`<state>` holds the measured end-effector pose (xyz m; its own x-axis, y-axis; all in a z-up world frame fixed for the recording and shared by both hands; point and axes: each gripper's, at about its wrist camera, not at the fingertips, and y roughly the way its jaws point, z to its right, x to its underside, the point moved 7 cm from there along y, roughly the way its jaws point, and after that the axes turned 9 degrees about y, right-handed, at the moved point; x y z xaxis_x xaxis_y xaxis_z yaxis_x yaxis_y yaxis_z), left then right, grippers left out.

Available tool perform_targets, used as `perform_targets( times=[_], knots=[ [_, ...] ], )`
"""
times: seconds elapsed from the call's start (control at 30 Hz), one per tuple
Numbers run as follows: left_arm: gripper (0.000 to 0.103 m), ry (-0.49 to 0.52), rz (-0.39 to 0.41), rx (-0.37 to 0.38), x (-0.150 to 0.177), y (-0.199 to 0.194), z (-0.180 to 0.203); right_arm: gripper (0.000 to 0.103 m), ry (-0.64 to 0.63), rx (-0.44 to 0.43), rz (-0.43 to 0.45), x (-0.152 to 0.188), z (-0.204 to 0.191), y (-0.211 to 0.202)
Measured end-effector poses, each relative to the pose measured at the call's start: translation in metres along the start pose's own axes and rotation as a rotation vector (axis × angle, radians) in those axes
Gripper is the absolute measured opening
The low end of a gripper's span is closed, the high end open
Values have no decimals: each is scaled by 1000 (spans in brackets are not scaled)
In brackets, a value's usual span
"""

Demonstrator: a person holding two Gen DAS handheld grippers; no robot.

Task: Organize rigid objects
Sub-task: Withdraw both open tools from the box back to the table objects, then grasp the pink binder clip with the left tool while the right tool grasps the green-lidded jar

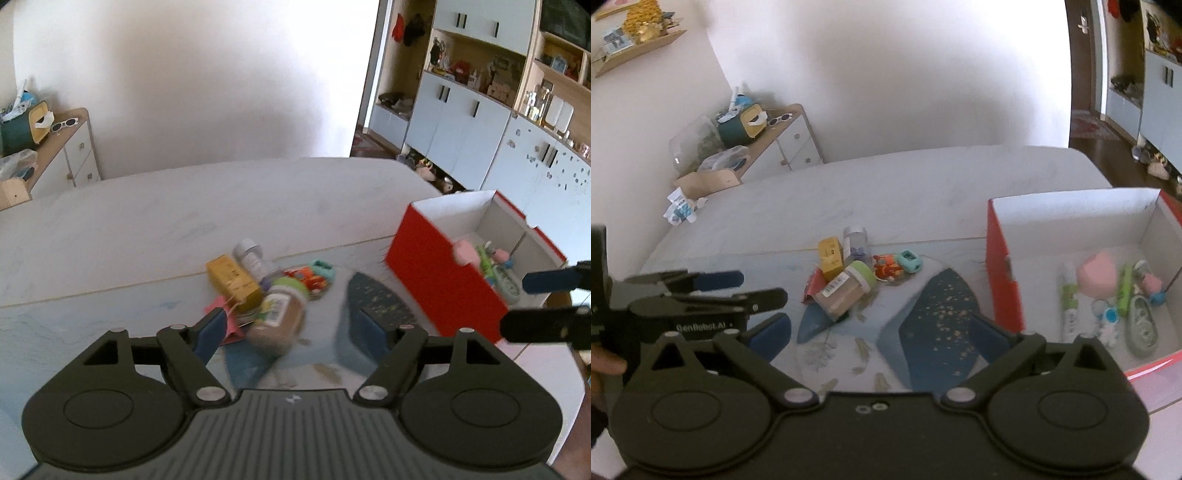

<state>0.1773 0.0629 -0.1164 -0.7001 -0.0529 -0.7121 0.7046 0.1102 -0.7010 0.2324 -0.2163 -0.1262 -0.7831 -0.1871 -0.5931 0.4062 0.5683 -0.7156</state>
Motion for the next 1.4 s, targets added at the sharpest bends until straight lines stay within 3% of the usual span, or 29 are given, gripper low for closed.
perform_targets(
  times=[0.17, 0.4, 0.57, 0.9, 1.17, 1.4],
  knots=[
    [77, -16, -31, -8, 17, 19, -27, 102, 65, 26, -31, -2, -9, 27],
    [77, 38, -55, -27, 38, 48, -62, 102, 94, 81, -75, -8, -21, 66],
    [77, -22, -87, 38, 48, 74, -79, 102, 96, 117, -117, -11, -30, 98],
    [77, 87, -67, 32, 51, 110, -89, 96, 109, 161, -174, -14, -39, 152],
    [78, 185, -41, 137, 48, 121, -82, 86, 126, 175, -199, -20, -39, 176],
    [77, 316, -7, 167, 37, 130, -73, 79, 117, 189, -233, -14, -42, 194]
  ],
)
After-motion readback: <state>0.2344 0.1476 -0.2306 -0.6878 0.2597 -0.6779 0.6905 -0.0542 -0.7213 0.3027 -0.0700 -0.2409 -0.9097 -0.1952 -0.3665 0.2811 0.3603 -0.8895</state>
